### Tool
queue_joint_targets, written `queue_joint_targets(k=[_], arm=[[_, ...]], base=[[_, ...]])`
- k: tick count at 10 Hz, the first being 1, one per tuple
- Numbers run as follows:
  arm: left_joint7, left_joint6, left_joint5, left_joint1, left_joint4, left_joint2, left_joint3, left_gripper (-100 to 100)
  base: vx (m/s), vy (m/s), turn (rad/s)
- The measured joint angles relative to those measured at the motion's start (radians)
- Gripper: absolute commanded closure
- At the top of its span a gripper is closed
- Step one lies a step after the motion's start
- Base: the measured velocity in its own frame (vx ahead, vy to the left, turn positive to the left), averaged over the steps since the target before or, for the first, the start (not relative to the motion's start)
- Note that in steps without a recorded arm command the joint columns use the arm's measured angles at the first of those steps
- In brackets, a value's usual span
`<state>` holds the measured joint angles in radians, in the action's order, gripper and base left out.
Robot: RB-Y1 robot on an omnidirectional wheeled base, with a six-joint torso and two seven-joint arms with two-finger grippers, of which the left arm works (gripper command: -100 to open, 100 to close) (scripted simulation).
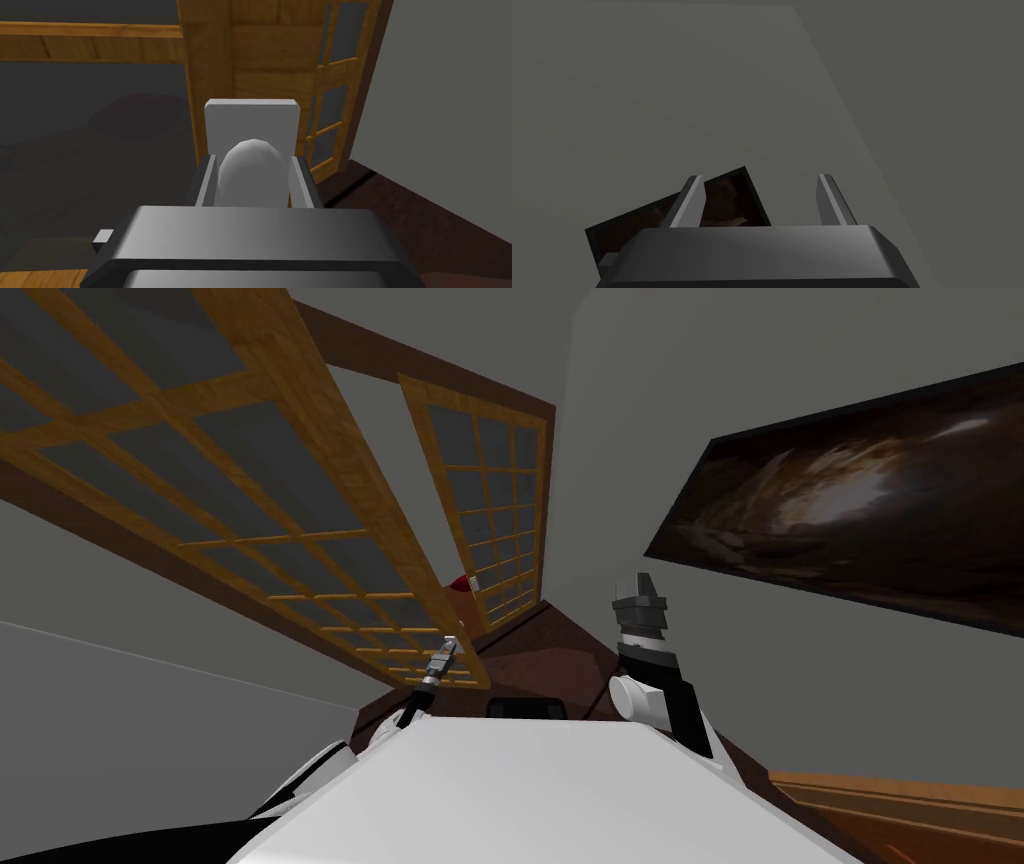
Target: Pull the door open
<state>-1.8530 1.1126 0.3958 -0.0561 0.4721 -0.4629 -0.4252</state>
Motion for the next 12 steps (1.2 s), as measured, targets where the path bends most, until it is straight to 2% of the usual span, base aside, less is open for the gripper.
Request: queue_joint_targets(k=[1,2,4,5,6,7,8,9,11,12], arm=[[-0.002,0.002,-0.002,0.02,0.024,-0.007,-0.005,100],[-0.011,0.011,-0.009,0.038,0.039,-0.021,-0.018,100],[-0.036,0.043,-0.02,0.051,0.042,-0.042,-0.04,100],[-0.038,0.046,-0.022,0.054,0.04,-0.042,-0.043,100],[-0.044,0.059,-0.024,0.053,0.021,-0.042,-0.047,100],[-0.047,0.07,-0.025,0.056,0.021,-0.046,-0.05,100],[-0.049,0.072,-0.026,0.071,0.042,-0.056,-0.053,100],[-0.054,0.085,-0.028,0.075,0.036,-0.061,-0.057,100],[-0.072,0.127,-0.035,0.072,-0.005,-0.063,-0.069,100],[-0.075,0.133,-0.036,0.084,0.005,-0.07,-0.073,100]], base=[[-0.169,0.097,-0.117],[-0.225,0.099,-0.13],[-0.17,0.044,-0.054],[-0.158,0.074,-0.188],[-0.228,0.112,-0.177],[-0.211,0.101,-0.206],[-0.208,0.08,-0.205],[-0.217,0.084,-0.16],[-0.199,0.092,-0.141],[-0.22,0.096,-0.114]])
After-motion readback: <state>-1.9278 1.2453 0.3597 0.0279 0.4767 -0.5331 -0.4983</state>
